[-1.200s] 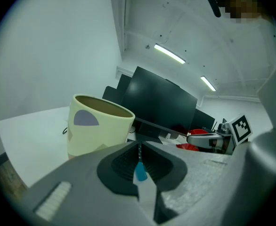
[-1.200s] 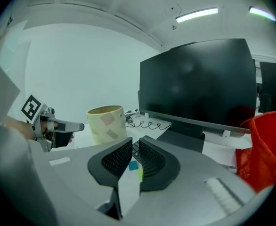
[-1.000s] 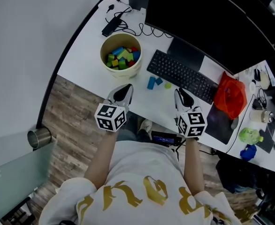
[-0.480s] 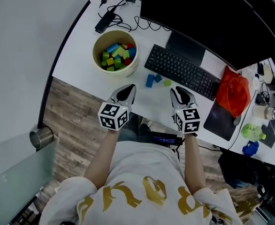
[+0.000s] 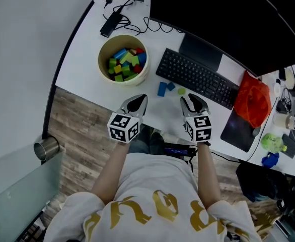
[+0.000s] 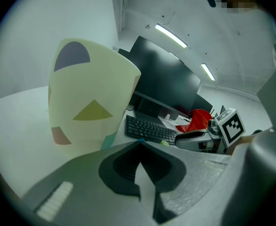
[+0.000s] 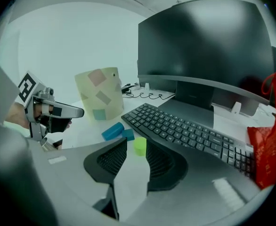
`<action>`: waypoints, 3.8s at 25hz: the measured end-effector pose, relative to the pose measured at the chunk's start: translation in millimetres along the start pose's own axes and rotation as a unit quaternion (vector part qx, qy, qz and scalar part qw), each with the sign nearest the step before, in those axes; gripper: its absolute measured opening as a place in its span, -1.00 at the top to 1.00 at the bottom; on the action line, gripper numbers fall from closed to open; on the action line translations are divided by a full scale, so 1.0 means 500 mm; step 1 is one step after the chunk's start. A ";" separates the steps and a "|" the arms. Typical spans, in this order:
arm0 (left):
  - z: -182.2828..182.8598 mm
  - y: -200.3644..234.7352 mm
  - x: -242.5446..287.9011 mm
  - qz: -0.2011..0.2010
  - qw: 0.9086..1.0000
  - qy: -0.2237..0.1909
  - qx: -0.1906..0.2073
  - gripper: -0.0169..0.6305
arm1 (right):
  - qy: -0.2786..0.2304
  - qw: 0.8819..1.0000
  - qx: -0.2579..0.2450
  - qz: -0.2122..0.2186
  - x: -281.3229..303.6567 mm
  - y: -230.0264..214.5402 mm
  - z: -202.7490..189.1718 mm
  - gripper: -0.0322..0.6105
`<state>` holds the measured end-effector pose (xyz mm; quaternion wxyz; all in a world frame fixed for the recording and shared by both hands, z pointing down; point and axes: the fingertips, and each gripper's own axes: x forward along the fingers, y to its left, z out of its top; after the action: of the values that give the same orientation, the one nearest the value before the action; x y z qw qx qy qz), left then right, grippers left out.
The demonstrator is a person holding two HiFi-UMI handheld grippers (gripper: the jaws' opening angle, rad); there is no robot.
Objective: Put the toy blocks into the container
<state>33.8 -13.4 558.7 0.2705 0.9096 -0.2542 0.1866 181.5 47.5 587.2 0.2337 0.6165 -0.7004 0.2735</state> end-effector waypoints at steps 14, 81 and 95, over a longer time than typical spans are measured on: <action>-0.015 0.020 0.011 -0.009 1.000 0.020 -0.011 0.93 | 0.051 0.998 -0.039 -0.015 0.058 -0.006 -0.017 0.38; 0.218 -0.032 -0.142 -0.006 0.991 -0.126 0.032 0.93 | -0.160 0.973 0.043 0.162 -0.101 0.157 0.255 0.43; 0.299 0.024 -0.204 0.026 0.984 -0.175 0.029 0.93 | -0.194 0.961 0.024 0.194 -0.083 0.200 0.367 0.42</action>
<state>-24.4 -72.9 397.5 0.1900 0.9287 -0.3159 0.0395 89.7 -36.1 414.3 0.0206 0.5158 -0.8315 0.2054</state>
